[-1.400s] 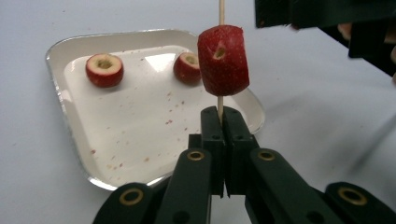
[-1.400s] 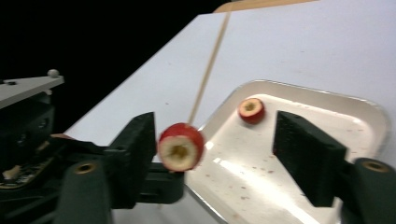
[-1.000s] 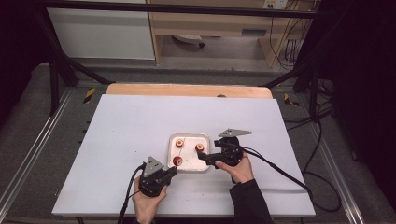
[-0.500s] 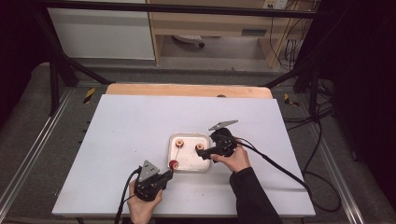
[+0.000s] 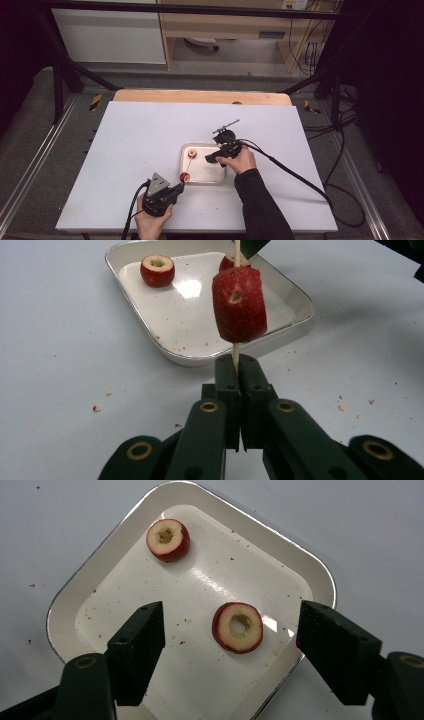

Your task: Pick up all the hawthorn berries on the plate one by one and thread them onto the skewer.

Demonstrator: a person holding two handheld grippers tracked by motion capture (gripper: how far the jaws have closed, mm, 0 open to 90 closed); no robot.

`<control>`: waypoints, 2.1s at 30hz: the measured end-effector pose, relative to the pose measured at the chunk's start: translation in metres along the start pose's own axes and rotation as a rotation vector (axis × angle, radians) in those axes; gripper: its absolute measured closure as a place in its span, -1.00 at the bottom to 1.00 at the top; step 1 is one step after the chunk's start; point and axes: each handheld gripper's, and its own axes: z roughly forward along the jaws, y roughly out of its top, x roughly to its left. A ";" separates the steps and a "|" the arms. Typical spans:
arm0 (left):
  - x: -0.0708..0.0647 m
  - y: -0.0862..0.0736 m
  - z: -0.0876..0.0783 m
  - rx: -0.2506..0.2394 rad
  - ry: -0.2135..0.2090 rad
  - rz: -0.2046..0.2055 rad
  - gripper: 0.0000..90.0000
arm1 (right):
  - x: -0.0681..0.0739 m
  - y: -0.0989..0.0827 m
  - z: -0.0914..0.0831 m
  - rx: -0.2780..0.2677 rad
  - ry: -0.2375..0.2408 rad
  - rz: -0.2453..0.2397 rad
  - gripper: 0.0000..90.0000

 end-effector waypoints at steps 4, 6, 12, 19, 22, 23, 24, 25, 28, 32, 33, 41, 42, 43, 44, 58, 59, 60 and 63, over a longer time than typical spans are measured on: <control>0.000 0.000 0.000 0.007 -0.004 0.006 0.97 | -0.002 0.002 0.007 0.034 0.017 0.028 -0.17; 0.000 0.000 0.001 0.008 -0.004 0.007 0.96 | -0.004 0.003 0.010 0.046 0.012 0.031 -0.11; 0.000 0.000 0.002 0.016 -0.006 0.009 0.97 | -0.009 0.004 0.016 0.081 0.018 0.044 0.02; -0.001 -0.001 0.002 0.019 -0.008 0.015 0.97 | -0.011 0.005 0.020 0.097 0.022 0.062 0.19; -0.001 -0.001 0.003 0.022 -0.007 0.017 0.97 | -0.012 0.005 0.021 0.104 0.023 0.068 0.26; -0.001 -0.001 0.003 0.022 -0.007 0.017 0.97 | -0.012 0.004 0.022 0.104 0.023 0.067 0.29; -0.001 -0.001 0.003 0.022 -0.007 0.017 0.97 | -0.012 0.004 0.022 0.107 0.027 0.070 0.31; -0.001 -0.001 0.003 0.023 -0.008 0.018 0.97 | -0.012 0.005 0.022 0.107 0.027 0.077 0.33; -0.001 -0.001 0.003 0.022 -0.006 0.019 0.97 | -0.012 0.005 0.022 0.109 0.032 0.084 0.34; -0.001 -0.001 0.002 0.020 -0.004 0.020 0.97 | -0.012 0.005 0.018 0.093 0.030 0.093 0.34; -0.001 -0.001 0.002 0.019 -0.003 0.019 0.97 | -0.011 0.005 0.017 0.085 0.032 0.094 0.35; -0.003 0.000 0.002 0.011 -0.002 0.017 0.97 | -0.003 0.002 -0.005 -0.028 0.065 0.109 0.35; -0.004 0.000 0.002 0.013 -0.002 0.019 0.97 | -0.002 0.001 -0.007 -0.042 0.069 0.108 0.35; -0.004 0.001 0.002 0.013 -0.003 0.019 0.97 | -0.001 0.000 -0.009 -0.063 0.076 0.109 0.35; -0.005 0.001 0.003 0.010 -0.003 0.017 0.97 | 0.000 -0.002 -0.011 -0.084 0.088 0.112 0.35; -0.011 0.001 0.008 0.011 -0.006 0.016 0.97 | -0.002 -0.029 -0.026 -0.317 0.197 0.195 0.35; -0.012 0.001 0.008 0.011 -0.008 0.016 0.97 | -0.002 -0.031 -0.026 -0.333 0.202 0.201 0.35; -0.013 0.001 0.009 0.011 -0.009 0.017 0.97 | -0.001 -0.033 -0.027 -0.350 0.210 0.208 0.35; -0.016 0.001 0.010 0.008 -0.011 0.016 0.97 | -0.001 -0.038 -0.028 -0.413 0.244 0.232 0.35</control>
